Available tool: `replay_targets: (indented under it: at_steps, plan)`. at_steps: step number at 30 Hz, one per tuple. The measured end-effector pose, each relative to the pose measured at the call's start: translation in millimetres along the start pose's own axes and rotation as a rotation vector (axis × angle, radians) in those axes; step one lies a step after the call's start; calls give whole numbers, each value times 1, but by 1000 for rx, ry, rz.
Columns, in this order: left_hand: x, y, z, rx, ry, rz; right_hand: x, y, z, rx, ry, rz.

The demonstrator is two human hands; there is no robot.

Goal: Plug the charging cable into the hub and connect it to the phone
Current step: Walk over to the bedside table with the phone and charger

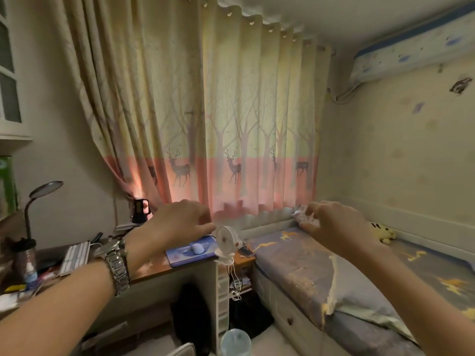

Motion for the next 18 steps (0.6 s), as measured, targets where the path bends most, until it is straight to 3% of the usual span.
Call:
replay_targets:
  at_steps: [5, 18]
  plan:
    - [4, -43, 66, 39, -35, -30, -32, -57, 44, 70, -5, -19]
    - [16, -170, 307, 36, -117, -89, -155, -172, 186, 35, -33, -109]
Point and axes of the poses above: each hand's wrist, its own z-axis towards the middle knuckle, its own y-axis out of the back of the hand, x = y × z, the point moved 6 cm from there along z, towards the middle knuckle, and after that the axes turned 15 degrees about z, right-handed, at the moved point
